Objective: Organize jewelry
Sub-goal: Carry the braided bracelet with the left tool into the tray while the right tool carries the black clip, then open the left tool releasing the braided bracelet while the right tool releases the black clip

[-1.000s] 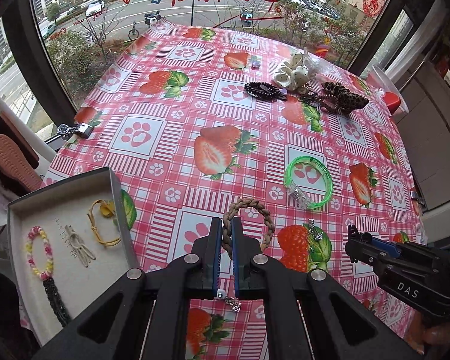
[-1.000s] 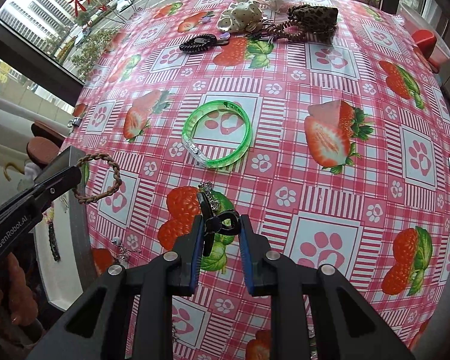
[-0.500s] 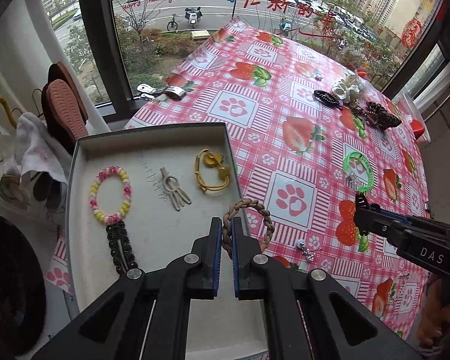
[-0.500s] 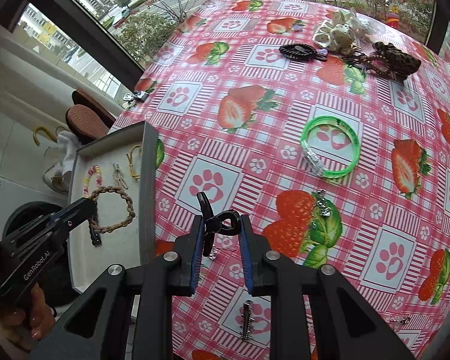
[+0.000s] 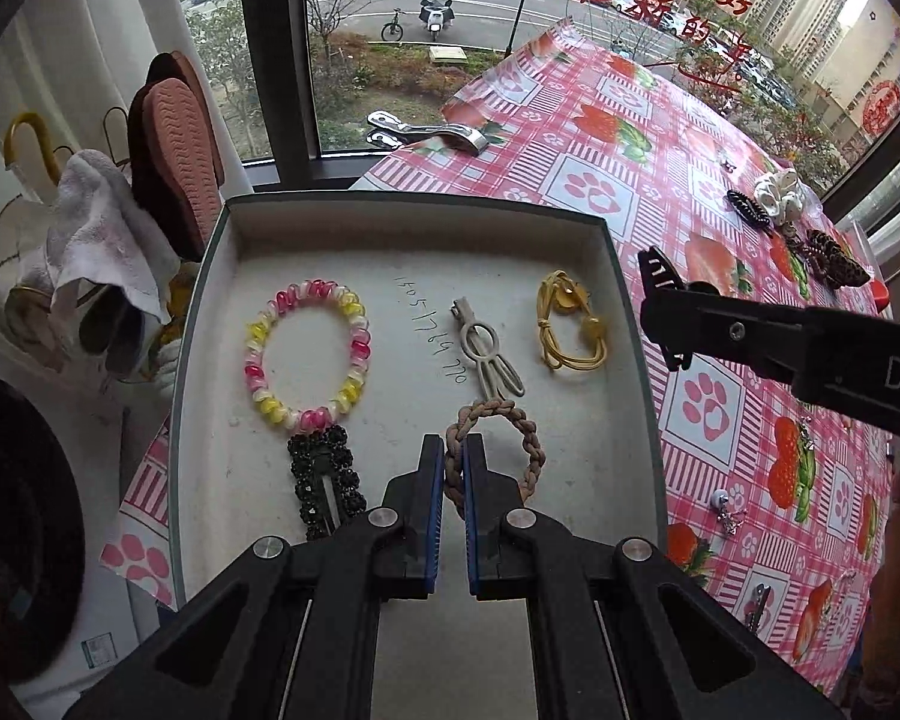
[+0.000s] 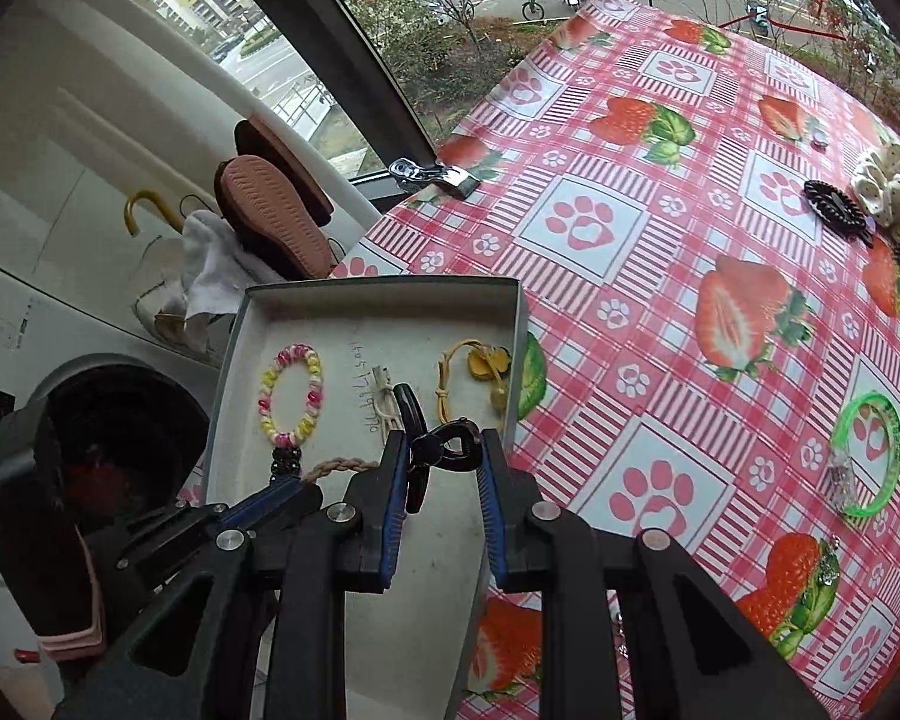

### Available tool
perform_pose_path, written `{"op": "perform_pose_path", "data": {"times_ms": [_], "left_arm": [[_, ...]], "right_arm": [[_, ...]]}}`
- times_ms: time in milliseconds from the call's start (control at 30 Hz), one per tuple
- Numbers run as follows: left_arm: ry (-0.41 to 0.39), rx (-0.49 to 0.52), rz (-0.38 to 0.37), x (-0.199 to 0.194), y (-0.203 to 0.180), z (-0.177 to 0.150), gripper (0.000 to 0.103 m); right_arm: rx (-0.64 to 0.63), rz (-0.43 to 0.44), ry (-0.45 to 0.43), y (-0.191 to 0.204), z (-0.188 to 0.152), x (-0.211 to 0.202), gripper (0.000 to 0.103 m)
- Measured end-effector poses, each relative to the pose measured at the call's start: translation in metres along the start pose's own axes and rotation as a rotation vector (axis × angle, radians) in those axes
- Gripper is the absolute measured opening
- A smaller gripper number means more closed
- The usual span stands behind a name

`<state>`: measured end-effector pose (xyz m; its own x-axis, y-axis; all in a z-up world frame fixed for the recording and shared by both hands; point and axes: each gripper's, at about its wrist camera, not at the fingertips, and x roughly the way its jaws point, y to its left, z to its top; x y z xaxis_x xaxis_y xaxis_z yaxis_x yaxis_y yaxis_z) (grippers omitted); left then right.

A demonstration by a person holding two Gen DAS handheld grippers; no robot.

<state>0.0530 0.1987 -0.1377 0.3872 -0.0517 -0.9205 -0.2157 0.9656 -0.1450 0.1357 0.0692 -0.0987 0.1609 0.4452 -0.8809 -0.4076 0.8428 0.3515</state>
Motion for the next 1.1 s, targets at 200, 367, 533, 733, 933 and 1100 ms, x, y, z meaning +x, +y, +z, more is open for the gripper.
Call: {"op": "perform_pose_path", "data": {"times_ms": [200,367,533,733,933,1100], "left_arm": [[0.016,0.010,0.024,0.015,0.006,-0.001,0.013],[0.023,0.019,0.046,0.023,0.007,-0.004,0.013],[0.019,0.046,0.079,0.025,0.005,-0.005,0.013],[0.038,0.049,0.098,0.026,0.003,-0.006,0.013],[0.038,0.055,0.120,0.025,-0.001,-0.003,0.013],[0.034,0.059,0.138,0.021,-0.003,-0.004,0.013]], "right_arm": [[-0.038,0.010,0.027,0.015,0.026,0.037,0.024],[-0.050,-0.005,0.055,0.019,0.038,0.064,0.025],[-0.056,-0.030,0.083,0.018,0.041,0.082,0.025],[-0.053,-0.041,0.100,0.016,0.042,0.091,0.026],[-0.043,-0.022,0.120,0.017,0.046,0.096,0.042],[-0.033,0.007,0.107,0.017,0.047,0.089,0.049]]}}
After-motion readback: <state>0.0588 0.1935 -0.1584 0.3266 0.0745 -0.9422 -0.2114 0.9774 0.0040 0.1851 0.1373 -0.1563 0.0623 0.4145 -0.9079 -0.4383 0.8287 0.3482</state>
